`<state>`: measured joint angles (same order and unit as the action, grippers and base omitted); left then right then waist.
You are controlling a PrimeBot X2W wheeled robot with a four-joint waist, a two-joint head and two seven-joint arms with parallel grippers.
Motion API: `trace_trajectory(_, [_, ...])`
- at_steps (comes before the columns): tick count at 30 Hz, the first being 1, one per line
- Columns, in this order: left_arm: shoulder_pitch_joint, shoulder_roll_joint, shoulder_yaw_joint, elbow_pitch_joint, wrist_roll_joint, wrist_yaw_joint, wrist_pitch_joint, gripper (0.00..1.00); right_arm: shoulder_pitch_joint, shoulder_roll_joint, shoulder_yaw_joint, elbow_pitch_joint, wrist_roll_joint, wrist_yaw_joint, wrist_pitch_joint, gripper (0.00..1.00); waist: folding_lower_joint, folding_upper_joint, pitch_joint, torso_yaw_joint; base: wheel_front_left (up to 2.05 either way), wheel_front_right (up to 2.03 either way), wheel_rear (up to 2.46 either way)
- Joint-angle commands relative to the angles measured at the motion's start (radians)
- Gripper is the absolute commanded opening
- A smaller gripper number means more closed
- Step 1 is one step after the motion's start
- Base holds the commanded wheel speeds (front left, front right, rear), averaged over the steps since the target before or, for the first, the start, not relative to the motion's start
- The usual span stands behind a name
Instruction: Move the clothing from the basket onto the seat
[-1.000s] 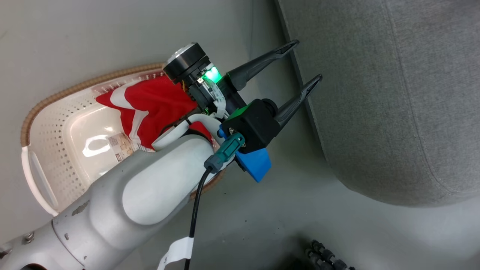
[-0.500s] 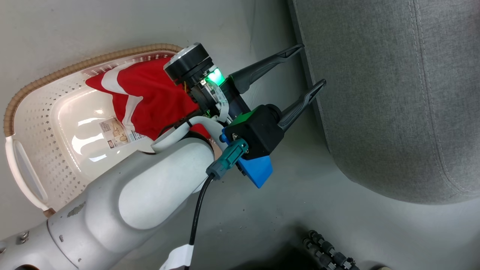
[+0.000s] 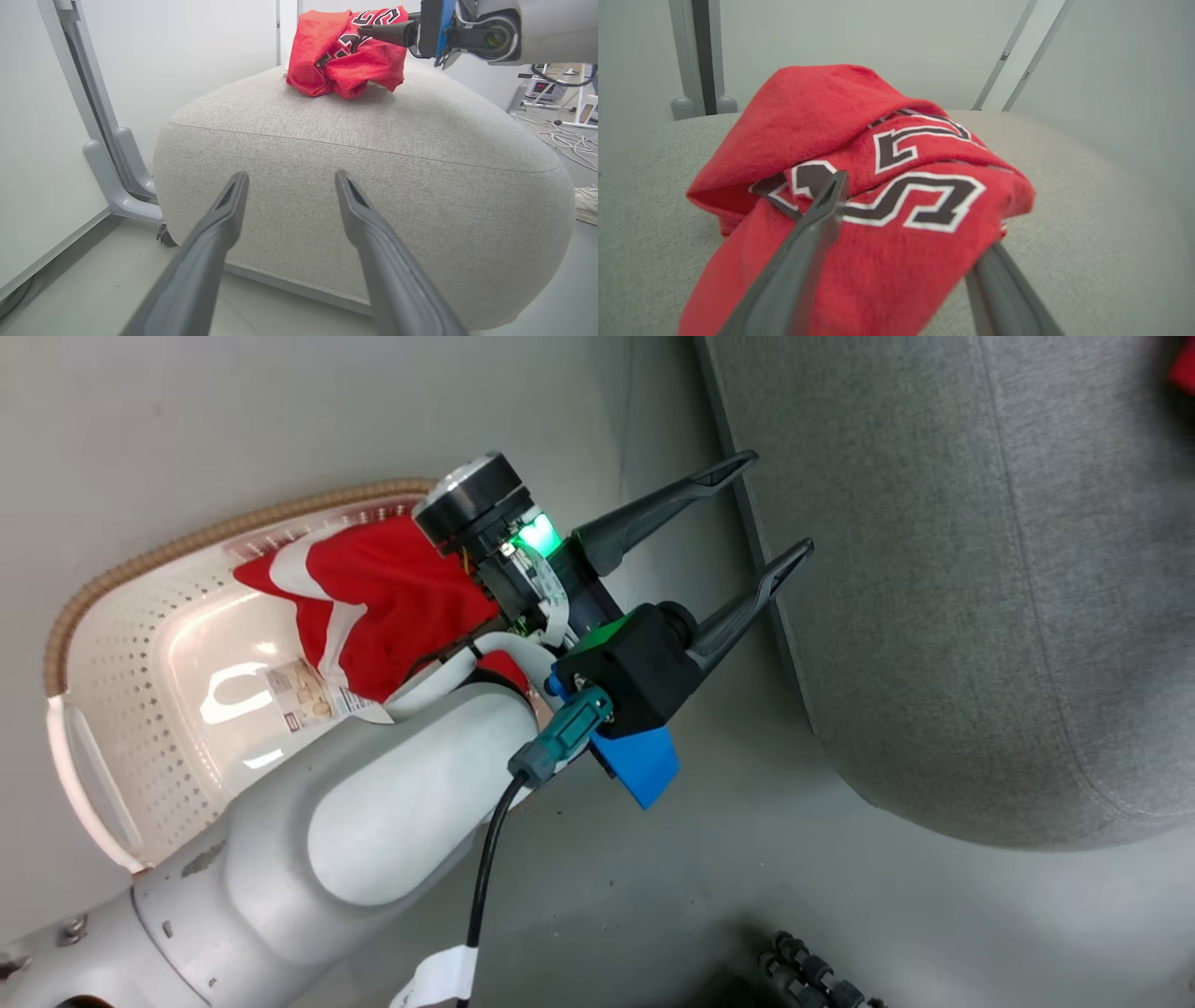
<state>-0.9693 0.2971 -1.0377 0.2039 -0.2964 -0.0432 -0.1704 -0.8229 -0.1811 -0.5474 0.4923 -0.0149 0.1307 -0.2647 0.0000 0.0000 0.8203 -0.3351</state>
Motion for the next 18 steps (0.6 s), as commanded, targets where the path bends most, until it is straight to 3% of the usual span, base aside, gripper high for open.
trace_trajectory(1, [0.007,-0.007,0.001,0.009,-0.006,0.005,-0.011,1.00,0.040,0.005,0.003,-0.021,0.001,0.000,0.000,1.00,0.0000,0.0000,-0.036,0.004,0.00,0.00,0.00])
trace_trajectory(9, [0.070,-0.049,0.020,0.073,-0.052,0.027,-0.072,1.00,0.271,0.045,0.022,-0.188,0.000,0.000,0.000,1.00,0.0000,0.0000,-0.191,0.024,0.00,0.00,0.00])
trace_trajectory(18, [0.173,-0.070,0.124,0.099,-0.095,0.068,-0.095,1.00,0.387,0.056,0.185,-0.356,0.007,0.000,0.001,1.00,0.0000,0.0000,-0.368,0.070,0.00,0.00,0.00])
